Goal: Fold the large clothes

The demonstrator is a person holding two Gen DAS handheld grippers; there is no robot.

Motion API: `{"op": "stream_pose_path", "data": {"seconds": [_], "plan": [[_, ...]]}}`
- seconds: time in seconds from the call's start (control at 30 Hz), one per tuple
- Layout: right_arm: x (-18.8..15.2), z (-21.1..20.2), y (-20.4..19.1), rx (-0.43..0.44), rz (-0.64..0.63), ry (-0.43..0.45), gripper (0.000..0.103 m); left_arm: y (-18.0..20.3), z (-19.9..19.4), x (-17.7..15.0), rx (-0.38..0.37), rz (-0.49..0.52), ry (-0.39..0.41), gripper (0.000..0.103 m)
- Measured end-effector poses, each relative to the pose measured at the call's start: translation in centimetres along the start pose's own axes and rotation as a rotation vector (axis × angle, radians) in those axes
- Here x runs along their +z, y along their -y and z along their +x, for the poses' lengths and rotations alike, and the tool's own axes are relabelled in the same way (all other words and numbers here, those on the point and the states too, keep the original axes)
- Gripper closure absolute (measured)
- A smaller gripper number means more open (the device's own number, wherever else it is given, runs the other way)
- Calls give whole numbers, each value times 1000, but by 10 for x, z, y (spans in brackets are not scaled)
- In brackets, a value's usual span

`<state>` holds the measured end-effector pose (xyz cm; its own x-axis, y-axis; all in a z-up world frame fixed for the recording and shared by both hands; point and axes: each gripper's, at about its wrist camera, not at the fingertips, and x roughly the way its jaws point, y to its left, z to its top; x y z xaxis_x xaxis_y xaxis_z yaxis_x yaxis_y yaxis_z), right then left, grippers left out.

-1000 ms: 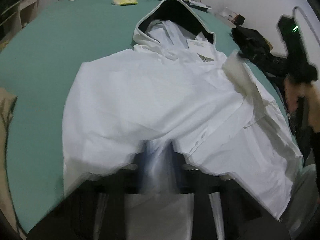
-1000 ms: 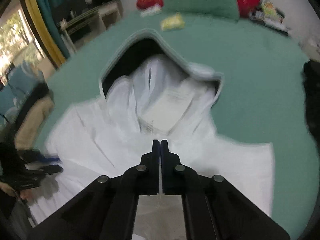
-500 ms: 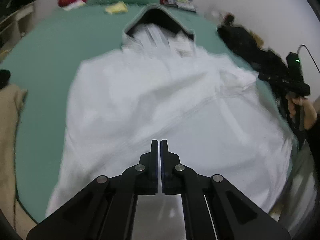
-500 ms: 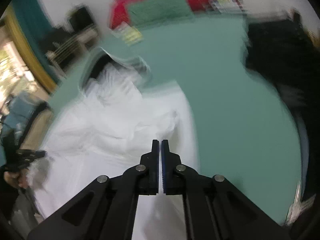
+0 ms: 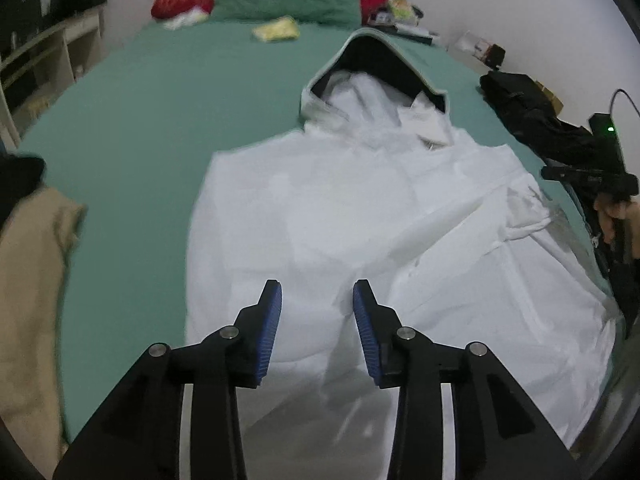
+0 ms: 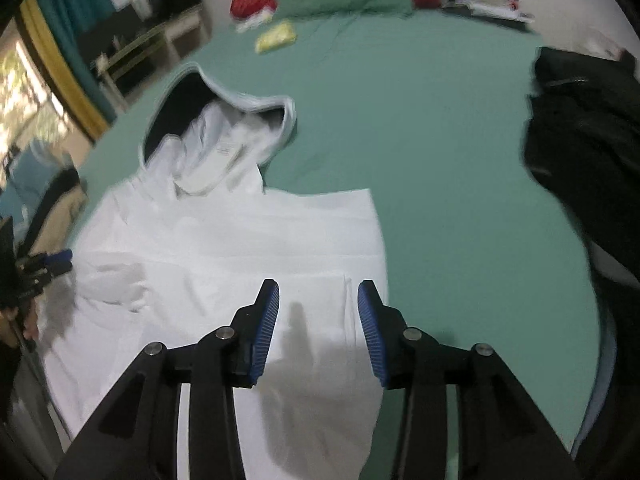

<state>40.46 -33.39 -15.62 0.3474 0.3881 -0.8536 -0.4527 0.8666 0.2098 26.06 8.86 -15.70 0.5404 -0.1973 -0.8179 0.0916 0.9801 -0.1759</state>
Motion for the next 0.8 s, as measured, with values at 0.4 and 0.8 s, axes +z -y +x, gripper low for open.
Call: {"op": "stream_pose_path", "data": {"seconds": [0.4, 0.8], "plan": [[30, -33, -18, 17, -65, 62, 100, 1, -4, -5, -53, 29, 23, 102], [51, -85, -75, -251, -388, 441, 100, 24, -57, -1, -50, 110, 196, 102]]}}
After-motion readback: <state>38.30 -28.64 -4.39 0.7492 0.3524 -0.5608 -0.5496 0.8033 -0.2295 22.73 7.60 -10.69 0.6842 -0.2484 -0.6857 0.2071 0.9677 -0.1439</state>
